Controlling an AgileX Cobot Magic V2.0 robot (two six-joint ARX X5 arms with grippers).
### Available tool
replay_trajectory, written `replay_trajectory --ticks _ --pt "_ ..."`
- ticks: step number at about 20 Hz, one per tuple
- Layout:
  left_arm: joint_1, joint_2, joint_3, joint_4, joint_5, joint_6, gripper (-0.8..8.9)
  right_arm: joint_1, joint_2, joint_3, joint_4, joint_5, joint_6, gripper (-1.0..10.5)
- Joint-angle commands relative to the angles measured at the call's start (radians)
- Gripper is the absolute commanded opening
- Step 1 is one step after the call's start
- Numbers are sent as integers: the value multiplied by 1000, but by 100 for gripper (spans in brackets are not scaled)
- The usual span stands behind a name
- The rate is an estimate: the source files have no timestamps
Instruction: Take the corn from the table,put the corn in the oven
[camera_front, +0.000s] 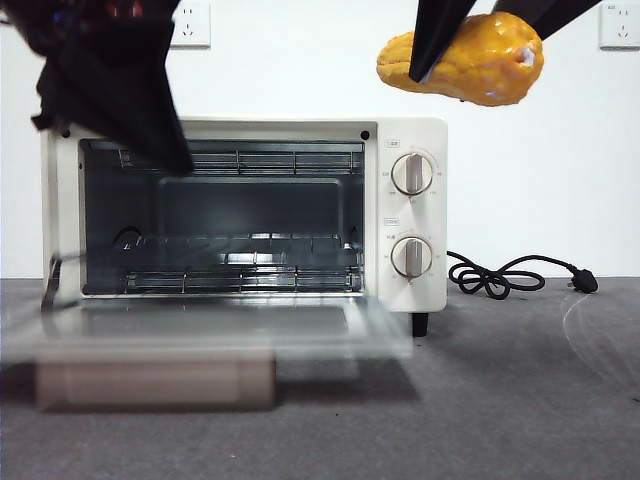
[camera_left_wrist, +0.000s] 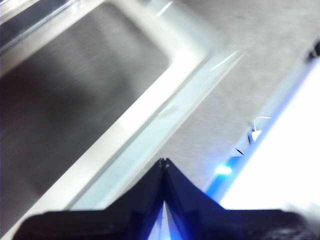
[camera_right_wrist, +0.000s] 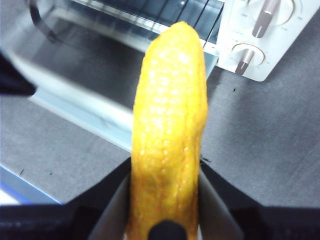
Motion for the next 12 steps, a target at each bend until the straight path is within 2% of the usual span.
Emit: replay_trajectory --ticks 1,5,9,12 --pt "-32 -62 -2 5 -1 7 -5 2 -2 5 19 -22 -6 -12" --pt "-52 -222 -2 19 -15 6 -6 2 -2 5 132 -129 -56 -12" --pt "-52 -444 -2 31 -160 -47 -6 12 1 5 314 -234 -124 -12" --pt "-52 -622 -2 34 -261 -90 -6 69 1 5 468 -236 -189 -12"
